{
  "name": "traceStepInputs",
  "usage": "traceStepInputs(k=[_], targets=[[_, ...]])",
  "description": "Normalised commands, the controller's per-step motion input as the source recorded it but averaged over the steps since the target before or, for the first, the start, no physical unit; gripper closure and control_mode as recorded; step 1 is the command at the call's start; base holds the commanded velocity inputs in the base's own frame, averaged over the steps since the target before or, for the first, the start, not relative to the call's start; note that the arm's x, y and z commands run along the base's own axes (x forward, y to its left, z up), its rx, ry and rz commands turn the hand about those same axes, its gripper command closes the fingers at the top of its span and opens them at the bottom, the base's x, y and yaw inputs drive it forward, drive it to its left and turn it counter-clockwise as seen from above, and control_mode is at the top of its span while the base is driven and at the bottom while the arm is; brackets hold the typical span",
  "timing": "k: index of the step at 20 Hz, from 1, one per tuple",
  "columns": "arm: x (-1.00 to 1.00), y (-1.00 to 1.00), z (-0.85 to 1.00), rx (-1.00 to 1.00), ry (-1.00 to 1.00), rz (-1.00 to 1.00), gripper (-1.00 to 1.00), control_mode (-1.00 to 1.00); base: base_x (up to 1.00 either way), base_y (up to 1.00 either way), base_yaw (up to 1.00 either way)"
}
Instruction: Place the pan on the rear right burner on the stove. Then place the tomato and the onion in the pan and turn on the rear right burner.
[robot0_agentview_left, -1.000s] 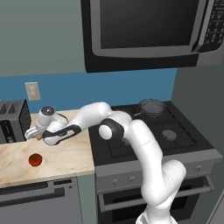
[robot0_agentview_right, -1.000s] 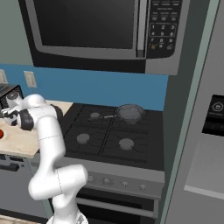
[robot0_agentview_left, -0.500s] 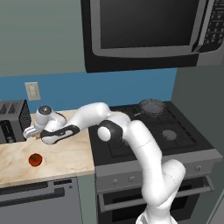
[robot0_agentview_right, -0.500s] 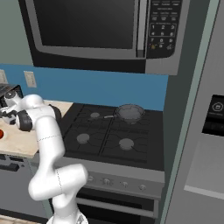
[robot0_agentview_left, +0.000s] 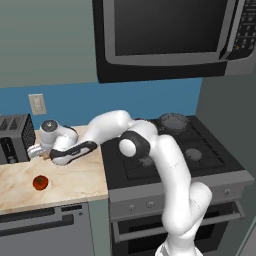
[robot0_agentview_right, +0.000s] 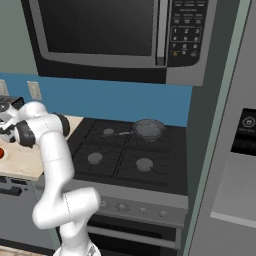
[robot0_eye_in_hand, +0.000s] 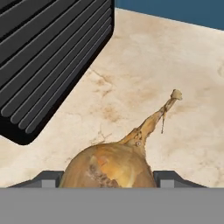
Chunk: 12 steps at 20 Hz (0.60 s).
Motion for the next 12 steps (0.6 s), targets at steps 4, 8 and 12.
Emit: traceStepInputs(k=[4, 8, 12], targets=[[-0.26, -0.5, 0.4, 0.0, -0.09, -0.09, 1.0, -1.0, 0.0, 0.0, 0.0], [-0.23, -0.41, 0.33, 0.0, -0.1, -0.08, 1.0, -1.0, 0.0, 0.0, 0.0], [-0.12, -0.37, 0.31, 0.0, -0.12, -0.07, 1.0, -1.0, 0.0, 0.0, 0.0]])
